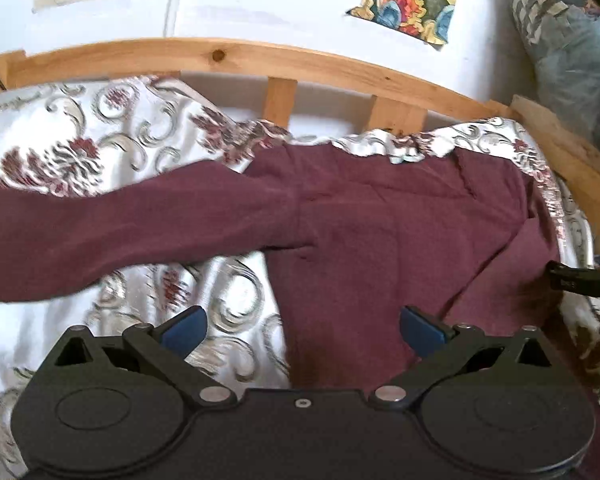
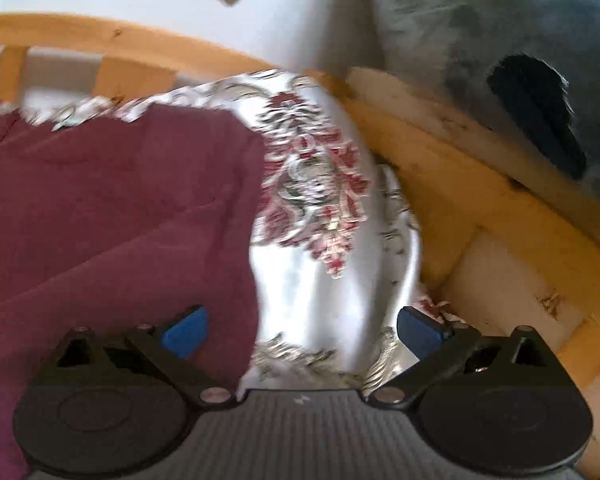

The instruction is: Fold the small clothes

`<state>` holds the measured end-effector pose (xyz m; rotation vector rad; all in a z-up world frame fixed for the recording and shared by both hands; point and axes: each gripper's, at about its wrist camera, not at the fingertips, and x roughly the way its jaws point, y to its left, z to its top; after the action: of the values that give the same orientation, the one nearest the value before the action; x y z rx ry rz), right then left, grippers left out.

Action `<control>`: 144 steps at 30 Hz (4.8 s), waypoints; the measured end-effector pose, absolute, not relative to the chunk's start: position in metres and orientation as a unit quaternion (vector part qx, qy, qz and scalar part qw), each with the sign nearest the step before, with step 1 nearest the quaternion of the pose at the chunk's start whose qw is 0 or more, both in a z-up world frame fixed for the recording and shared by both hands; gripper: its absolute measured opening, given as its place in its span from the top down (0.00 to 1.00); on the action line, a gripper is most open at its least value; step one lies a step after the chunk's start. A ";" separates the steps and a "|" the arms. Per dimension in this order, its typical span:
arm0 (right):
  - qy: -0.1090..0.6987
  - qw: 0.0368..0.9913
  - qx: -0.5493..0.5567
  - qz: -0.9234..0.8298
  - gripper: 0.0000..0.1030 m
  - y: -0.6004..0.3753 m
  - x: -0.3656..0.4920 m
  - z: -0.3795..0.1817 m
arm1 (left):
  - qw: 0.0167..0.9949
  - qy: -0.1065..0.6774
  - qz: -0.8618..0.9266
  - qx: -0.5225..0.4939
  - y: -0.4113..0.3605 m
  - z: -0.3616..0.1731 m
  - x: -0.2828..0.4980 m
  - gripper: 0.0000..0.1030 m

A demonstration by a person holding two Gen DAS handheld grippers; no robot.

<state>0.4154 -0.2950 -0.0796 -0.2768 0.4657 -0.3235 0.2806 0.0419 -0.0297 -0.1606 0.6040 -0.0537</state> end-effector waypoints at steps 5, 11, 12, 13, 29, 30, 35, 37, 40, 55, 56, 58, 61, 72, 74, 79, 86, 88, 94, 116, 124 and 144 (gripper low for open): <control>0.215 0.954 -0.124 -0.170 0.00 -0.308 0.414 -0.084 | 0.928 0.348 -0.103 -0.083 0.023 -0.044 0.294 0.01; 0.218 0.957 -0.095 -0.164 0.00 -0.323 0.419 -0.089 | 0.910 0.401 -0.101 0.008 -0.001 -0.074 0.298 0.01; 0.218 0.959 -0.085 -0.162 0.00 -0.326 0.417 -0.088 | 0.905 0.412 -0.096 0.028 -0.005 -0.080 0.299 0.01; 0.217 0.960 -0.075 -0.160 0.00 -0.328 0.415 -0.086 | 0.902 0.420 -0.092 0.041 -0.005 -0.084 0.300 0.01; 0.270 0.952 -0.089 -0.112 0.00 -0.315 0.389 -0.088 | 0.912 0.407 -0.056 0.006 0.012 -0.075 0.307 0.01; 0.271 0.953 -0.077 -0.112 0.00 -0.317 0.387 -0.085 | 0.915 0.400 -0.051 0.004 0.014 -0.070 0.307 0.01; 0.261 0.958 -0.046 -0.112 0.00 -0.313 0.366 -0.064 | 0.937 0.349 0.018 0.003 0.040 -0.015 0.304 0.01; 0.249 0.963 -0.019 -0.097 0.00 -0.308 0.350 -0.052 | 0.943 0.329 0.040 0.007 0.058 0.014 0.304 0.01; 0.239 0.968 0.013 -0.070 0.00 -0.296 0.325 -0.039 | 0.952 0.303 0.050 0.010 0.090 0.052 0.298 0.01; 0.247 0.967 0.038 0.037 0.00 -0.224 0.225 -0.017 | 0.927 0.341 0.119 0.100 0.275 0.068 0.255 0.01; 0.251 0.967 0.026 0.035 0.00 -0.222 0.227 -0.020 | 0.925 0.347 0.114 0.100 0.279 0.064 0.255 0.03; 0.257 0.966 0.009 0.023 0.00 -0.217 0.229 -0.025 | 0.921 0.361 0.112 0.094 0.286 0.058 0.259 0.10; 0.266 0.964 0.017 0.020 0.00 -0.219 0.232 -0.028 | 0.911 0.379 0.131 0.101 0.288 0.046 0.270 0.17; 0.241 0.964 0.102 0.052 0.00 -0.246 0.223 -0.020 | 0.885 0.420 0.150 0.136 0.273 0.037 0.291 0.91; 0.241 0.958 0.139 0.065 0.00 -0.253 0.224 -0.019 | 0.881 0.418 0.151 0.160 0.261 0.041 0.290 0.93; 0.240 0.950 0.184 0.071 0.00 -0.266 0.224 -0.019 | 0.882 0.418 0.140 0.168 0.237 0.065 0.286 0.96; 0.239 0.949 0.187 0.085 0.00 -0.269 0.222 -0.018 | 0.916 0.357 0.065 0.171 0.153 0.132 0.272 0.96; 0.239 0.949 0.187 0.089 0.00 -0.270 0.223 -0.017 | 0.922 0.344 0.030 0.178 0.118 0.149 0.272 0.96; 0.240 0.948 0.188 0.089 0.00 -0.275 0.221 -0.016 | 0.926 0.317 -0.067 0.194 0.009 0.168 0.266 0.96; 0.249 0.902 0.345 -0.074 0.00 -0.388 0.227 -0.051 | 0.872 0.414 -0.263 0.012 -0.160 -0.007 0.280 0.66; 0.299 0.925 0.231 -0.033 0.00 -0.339 0.247 -0.053 | 0.899 0.368 -0.234 -0.044 -0.074 0.027 0.280 0.15; 0.231 0.951 0.085 0.187 0.01 -0.199 0.366 -0.027 | 0.884 0.384 -0.071 -0.257 0.106 -0.058 0.385 0.47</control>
<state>0.3656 -0.1987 -0.0272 0.1735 0.4705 0.3792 0.3849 0.1056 -0.0577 -0.5345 0.7982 -0.1469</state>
